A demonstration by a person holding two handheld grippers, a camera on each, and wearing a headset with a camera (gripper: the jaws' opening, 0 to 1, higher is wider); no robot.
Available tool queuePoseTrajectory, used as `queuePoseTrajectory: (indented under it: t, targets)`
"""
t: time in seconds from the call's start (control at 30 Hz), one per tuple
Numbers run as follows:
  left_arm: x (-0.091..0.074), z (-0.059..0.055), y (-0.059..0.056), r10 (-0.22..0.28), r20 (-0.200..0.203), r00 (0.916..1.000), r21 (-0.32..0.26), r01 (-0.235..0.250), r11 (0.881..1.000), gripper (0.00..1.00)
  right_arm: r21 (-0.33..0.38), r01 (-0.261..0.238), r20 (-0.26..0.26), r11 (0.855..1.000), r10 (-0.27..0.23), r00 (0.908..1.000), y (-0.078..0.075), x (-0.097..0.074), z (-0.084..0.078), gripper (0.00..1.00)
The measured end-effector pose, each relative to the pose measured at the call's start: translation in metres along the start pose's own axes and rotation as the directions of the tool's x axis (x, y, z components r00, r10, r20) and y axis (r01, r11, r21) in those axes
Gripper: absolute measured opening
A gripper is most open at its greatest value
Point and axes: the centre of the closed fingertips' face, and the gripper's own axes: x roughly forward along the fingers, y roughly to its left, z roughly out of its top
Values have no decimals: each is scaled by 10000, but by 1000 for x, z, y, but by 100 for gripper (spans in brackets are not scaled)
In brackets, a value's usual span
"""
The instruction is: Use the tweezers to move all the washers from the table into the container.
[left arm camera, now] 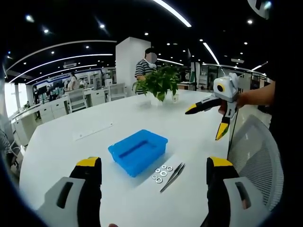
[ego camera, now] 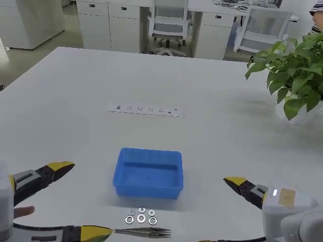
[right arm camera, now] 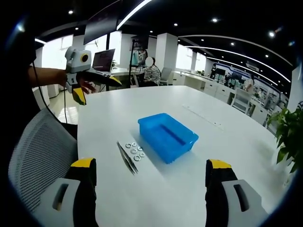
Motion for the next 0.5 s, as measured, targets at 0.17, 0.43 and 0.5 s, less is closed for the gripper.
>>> queuePoseTrajectory:
  t: [0.17, 0.43, 0.5]
  targets:
    - [0, -1, 0, 0, -10, 10000, -20, 0, 10000, 98, -9, -7, -44, 10000, 7, 10000, 0, 0, -1, 97]
    - [2, -2, 0, -44, 14, 10000, -99, 44, 9999, 98, -24, 17, -67, 10000, -18, 10000, -2, 1, -1, 97]
    - [2, -3, 1, -43, -3, 10000, -100, 43, 9999, 98, -29, 11, -74, 10000, -11, 10000, -2, 1, -1, 97]
